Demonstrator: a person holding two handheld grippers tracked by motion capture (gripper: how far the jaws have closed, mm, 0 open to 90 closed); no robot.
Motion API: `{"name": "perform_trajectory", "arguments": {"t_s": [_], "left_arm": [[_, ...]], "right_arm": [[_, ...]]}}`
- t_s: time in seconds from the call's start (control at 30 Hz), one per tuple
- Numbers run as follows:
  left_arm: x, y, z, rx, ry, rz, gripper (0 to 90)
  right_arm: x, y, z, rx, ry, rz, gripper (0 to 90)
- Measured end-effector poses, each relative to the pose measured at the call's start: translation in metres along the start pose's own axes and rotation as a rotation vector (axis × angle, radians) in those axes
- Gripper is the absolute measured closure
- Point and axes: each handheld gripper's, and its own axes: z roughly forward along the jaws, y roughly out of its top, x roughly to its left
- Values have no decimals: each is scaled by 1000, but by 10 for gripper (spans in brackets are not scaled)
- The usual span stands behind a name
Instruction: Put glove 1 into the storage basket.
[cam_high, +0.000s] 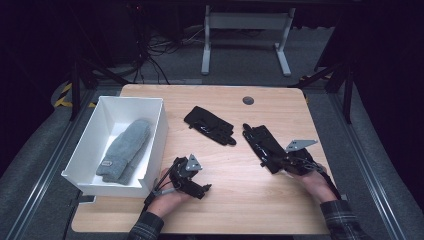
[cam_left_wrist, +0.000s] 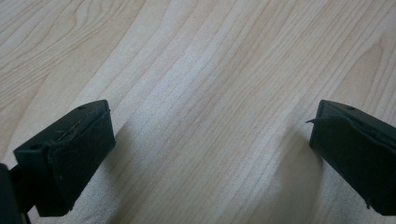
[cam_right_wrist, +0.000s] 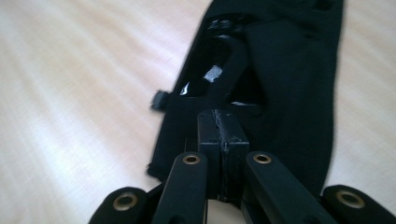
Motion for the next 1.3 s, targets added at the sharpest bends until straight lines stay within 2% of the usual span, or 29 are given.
{"name": "perform_trajectory", "arguments": {"t_s": [0.03,0.23,0.4,0.53,0.63,0.7,0.83,0.87,0.93,1.1,1.17,1.23,1.3], "left_arm": [[0,0,0,0,0,0,3],[0,0,0,0,0,0,3],[0,0,0,0,-1,1,2],[0,0,0,0,-2,2,2],[0,0,0,1,-2,2,2],[0,0,0,0,-2,2,2],[1,0,0,0,-5,5,2],[1,0,0,0,-5,5,3],[1,0,0,0,-5,6,3],[1,0,0,0,-6,7,2],[1,0,0,0,-7,8,3],[1,0,0,-1,-7,8,3],[1,0,0,-1,-7,8,2]], "right_arm": [[7,-4,-2,6,10,-12,900],[21,-13,-10,9,42,-27,900],[37,-20,-13,7,98,-42,900],[45,-20,-16,-5,102,-69,900],[37,-13,-25,-68,85,-53,900],[33,-11,-26,-78,77,-42,900],[13,-1,-23,-99,33,-20,900],[3,3,-20,-97,3,-14,900],[-1,5,-18,-100,-3,-7,900],[-24,15,-1,-102,-26,19,900],[-28,15,6,-101,-15,27,900],[-29,12,15,-60,-15,22,900],[-29,12,15,-61,-14,30,900]]}}
